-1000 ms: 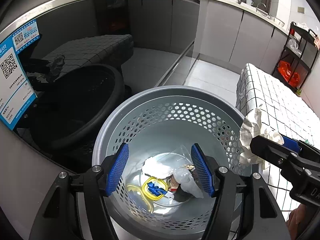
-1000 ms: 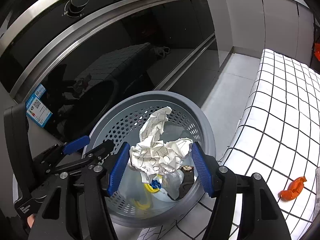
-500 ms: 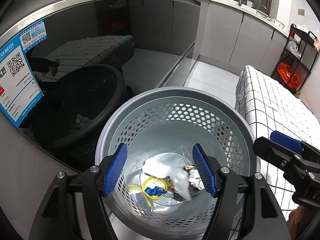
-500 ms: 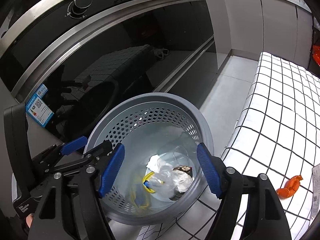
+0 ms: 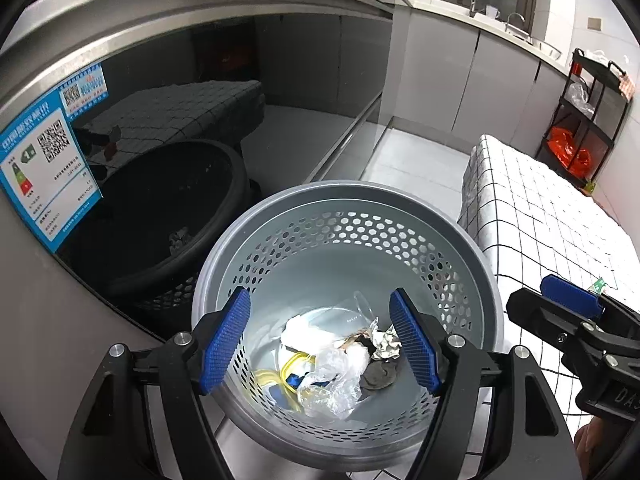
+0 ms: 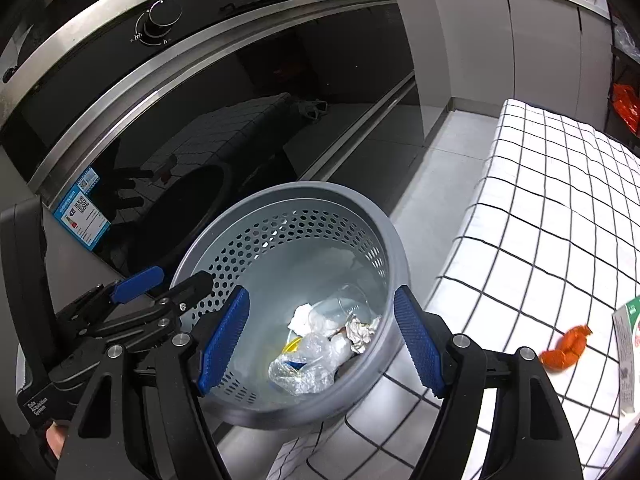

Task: Collect trash
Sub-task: 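Move both grippers back toward the carton and orange peel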

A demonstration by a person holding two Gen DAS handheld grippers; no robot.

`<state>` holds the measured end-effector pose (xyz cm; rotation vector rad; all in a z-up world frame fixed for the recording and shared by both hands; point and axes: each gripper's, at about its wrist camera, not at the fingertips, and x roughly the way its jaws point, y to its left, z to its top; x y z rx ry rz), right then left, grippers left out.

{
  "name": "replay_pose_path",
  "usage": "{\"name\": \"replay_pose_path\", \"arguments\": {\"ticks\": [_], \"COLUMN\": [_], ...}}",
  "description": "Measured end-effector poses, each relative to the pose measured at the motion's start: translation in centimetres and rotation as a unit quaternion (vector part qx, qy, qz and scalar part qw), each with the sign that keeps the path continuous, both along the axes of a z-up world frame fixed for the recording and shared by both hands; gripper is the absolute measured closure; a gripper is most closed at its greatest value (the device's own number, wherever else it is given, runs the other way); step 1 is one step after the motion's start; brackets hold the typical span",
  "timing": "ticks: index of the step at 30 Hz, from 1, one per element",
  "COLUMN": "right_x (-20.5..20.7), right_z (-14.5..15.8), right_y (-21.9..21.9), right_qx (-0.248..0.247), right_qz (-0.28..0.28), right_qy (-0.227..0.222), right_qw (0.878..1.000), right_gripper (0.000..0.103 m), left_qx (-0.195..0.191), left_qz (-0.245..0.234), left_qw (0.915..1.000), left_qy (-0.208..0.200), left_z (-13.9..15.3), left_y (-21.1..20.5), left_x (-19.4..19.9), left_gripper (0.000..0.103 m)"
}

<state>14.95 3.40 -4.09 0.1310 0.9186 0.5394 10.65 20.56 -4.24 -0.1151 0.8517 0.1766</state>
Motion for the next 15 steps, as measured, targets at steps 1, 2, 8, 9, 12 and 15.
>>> {"name": "replay_pose_path", "arguments": {"ticks": [1,2,8,9,12,15], "right_x": [-0.3,-0.5,-2.6,-3.0,-4.2,-5.5], "right_z": [0.1,0.2,1.0,1.1,1.3,1.5], "right_y": [-0.3,-0.5,-2.4,-2.8,-4.5,-6.5], "right_qx": [0.000,0.000,-0.005,-0.006,-0.007,-0.006], "right_qz": [-0.003,-0.006,-0.027,-0.032,-0.047,-0.070], "right_qy": [-0.002,-0.004,-0.022,-0.024,-0.028,-0.031], "right_qw": [1.000,1.000,0.999,0.999,0.998,0.997], "right_gripper": [0.031,0.031,0.031,0.031,0.031,0.031], "left_qx": [0.001,0.001,0.005,0.004,-0.002,-0.003], "left_qz": [-0.003,-0.005,-0.021,-0.023,-0.032,-0.043], "left_qw": [1.0000,1.0000,0.9996,0.9996,0.9992,0.9987], "left_qy": [-0.002,-0.004,-0.017,-0.018,-0.021,-0.027], "left_z": [0.2,0.3,1.2,1.3,1.7,2.0], "left_y": [-0.2,-0.5,-2.0,-2.2,-3.1,-4.2], "left_x": [-0.2,-0.4,-1.4,-1.5,-2.0,-2.7], "left_gripper": [0.031,0.030,0.027,0.027,0.025,0.024]}}
